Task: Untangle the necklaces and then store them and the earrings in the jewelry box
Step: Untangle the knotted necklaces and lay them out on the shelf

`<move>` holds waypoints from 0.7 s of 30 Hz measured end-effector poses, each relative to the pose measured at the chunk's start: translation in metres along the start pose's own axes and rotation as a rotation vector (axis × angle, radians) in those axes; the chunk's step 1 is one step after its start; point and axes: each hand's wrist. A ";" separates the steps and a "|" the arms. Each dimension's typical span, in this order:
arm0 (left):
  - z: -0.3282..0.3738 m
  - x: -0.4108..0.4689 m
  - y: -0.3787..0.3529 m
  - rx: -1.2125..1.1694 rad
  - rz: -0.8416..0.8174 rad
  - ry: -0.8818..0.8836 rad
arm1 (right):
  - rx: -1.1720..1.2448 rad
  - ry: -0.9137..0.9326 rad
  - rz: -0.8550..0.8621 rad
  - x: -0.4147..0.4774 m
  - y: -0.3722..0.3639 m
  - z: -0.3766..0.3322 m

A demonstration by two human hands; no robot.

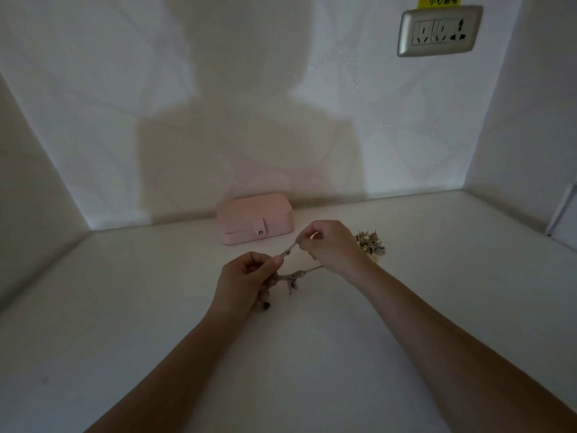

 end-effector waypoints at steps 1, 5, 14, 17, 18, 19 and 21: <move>-0.001 0.000 0.000 0.105 0.058 -0.039 | 0.044 -0.061 -0.034 0.000 0.002 0.001; -0.005 0.002 -0.001 0.348 0.222 -0.147 | 0.056 -0.203 -0.222 -0.001 0.007 0.001; -0.004 0.001 0.001 0.371 0.293 -0.140 | 0.110 -0.174 -0.231 0.001 0.003 0.009; -0.004 0.002 0.002 0.352 0.284 -0.140 | 0.063 -0.046 -0.166 0.000 0.001 0.009; -0.004 0.002 0.003 0.352 0.282 -0.139 | 0.069 0.027 -0.175 0.000 0.001 0.007; -0.004 0.003 0.004 0.356 0.280 -0.139 | 0.097 0.097 -0.217 -0.002 0.002 0.004; -0.004 0.003 0.004 0.355 0.271 -0.138 | 0.138 0.184 -0.359 -0.006 0.000 -0.002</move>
Point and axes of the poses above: each hand's wrist, its own x-axis towards the middle knuckle, its own y-axis out of the back of the hand, z = x × y, and after that the axes turned 12 degrees about y, right-handed
